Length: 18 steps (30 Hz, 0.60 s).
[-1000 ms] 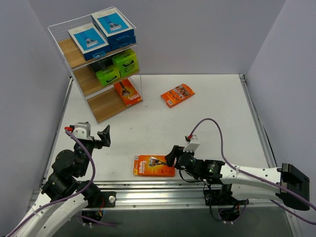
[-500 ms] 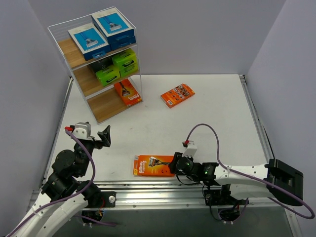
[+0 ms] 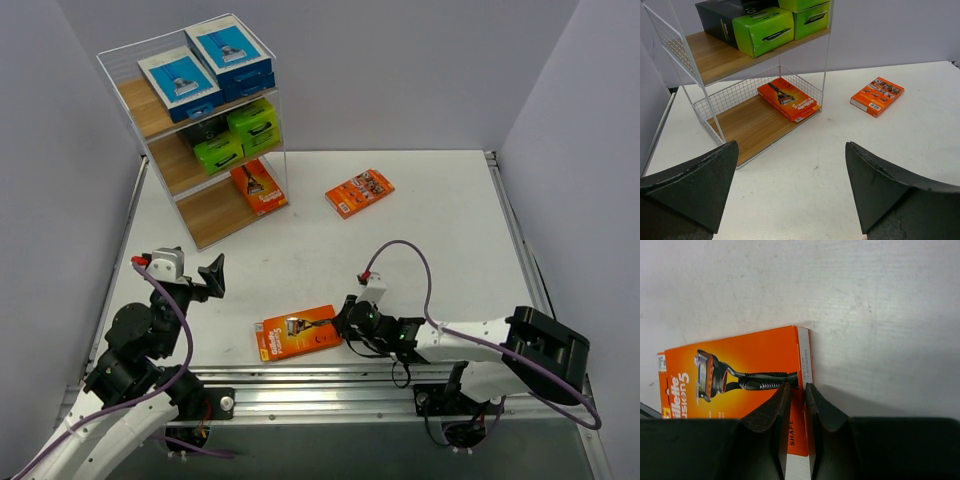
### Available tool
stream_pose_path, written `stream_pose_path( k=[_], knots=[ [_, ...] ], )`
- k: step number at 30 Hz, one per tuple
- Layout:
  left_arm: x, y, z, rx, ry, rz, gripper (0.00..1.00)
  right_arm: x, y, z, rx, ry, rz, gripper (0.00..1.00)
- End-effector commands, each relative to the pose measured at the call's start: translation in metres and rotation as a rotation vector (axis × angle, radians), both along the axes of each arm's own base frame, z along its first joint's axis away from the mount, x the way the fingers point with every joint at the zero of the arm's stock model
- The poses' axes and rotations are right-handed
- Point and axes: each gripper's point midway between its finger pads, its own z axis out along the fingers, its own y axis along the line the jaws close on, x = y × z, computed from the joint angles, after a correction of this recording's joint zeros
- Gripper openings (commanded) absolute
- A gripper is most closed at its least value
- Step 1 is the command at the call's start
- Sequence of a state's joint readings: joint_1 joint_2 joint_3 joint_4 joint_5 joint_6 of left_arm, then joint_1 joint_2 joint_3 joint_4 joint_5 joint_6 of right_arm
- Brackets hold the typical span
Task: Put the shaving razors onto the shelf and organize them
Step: Grab a shaving razor with the right arm
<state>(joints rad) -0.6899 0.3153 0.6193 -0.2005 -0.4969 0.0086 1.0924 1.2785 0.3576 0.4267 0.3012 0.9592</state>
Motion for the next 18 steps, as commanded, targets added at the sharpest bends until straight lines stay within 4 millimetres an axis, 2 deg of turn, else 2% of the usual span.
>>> stream_pose_path(
  k=[1,3,4,6,8,9,10,11,12,13,15,16,17,18],
  knots=[
    [-0.002,-0.001,0.014,-0.047,-0.025,-0.014,0.97,0.016,0.004,-0.011,-0.064,0.003,0.047,0.12],
    [-0.002,-0.002,0.014,-0.049,-0.023,-0.015,0.97,0.026,0.018,-0.006,-0.042,-0.009,0.079,0.11],
    [-0.002,-0.002,0.014,-0.049,-0.025,-0.015,0.97,0.032,0.018,-0.013,-0.059,0.002,0.077,0.11],
    [-0.003,-0.002,0.014,-0.048,-0.025,-0.02,0.97,0.043,0.037,-0.013,-0.057,-0.007,0.127,0.11],
    [-0.003,-0.003,0.014,-0.049,-0.024,-0.022,0.97,0.054,0.047,-0.013,-0.062,-0.009,0.143,0.11],
    [-0.003,-0.003,0.014,-0.049,-0.026,-0.023,0.97,0.057,0.051,-0.022,-0.082,0.006,0.159,0.11],
    [-0.003,-0.003,0.014,-0.049,-0.025,-0.023,0.97,0.065,0.067,-0.013,-0.059,-0.013,0.192,0.11],
    [-0.003,-0.003,0.014,-0.05,-0.026,-0.023,0.97,0.07,0.073,-0.013,-0.058,-0.015,0.205,0.11],
    [-0.003,-0.003,0.014,-0.05,-0.026,-0.023,0.97,0.073,0.077,-0.023,-0.073,0.0,0.216,0.11],
    [-0.003,-0.003,0.014,-0.05,-0.026,-0.021,0.97,0.082,0.09,-0.013,-0.053,-0.022,0.242,0.13],
    [-0.003,-0.003,0.014,-0.05,-0.026,-0.021,0.97,0.094,0.099,-0.013,-0.042,-0.027,0.271,0.16],
    [-0.003,-0.003,0.014,-0.052,-0.028,-0.022,0.97,0.096,0.101,-0.022,-0.058,-0.012,0.304,0.19],
    [-0.003,-0.003,0.014,-0.052,-0.028,-0.022,0.97,0.109,0.112,-0.011,-0.038,-0.036,0.314,0.2],
    [-0.003,-0.004,0.014,-0.052,-0.028,-0.025,0.97,0.119,0.112,-0.014,-0.041,-0.033,0.311,0.22]
  ],
)
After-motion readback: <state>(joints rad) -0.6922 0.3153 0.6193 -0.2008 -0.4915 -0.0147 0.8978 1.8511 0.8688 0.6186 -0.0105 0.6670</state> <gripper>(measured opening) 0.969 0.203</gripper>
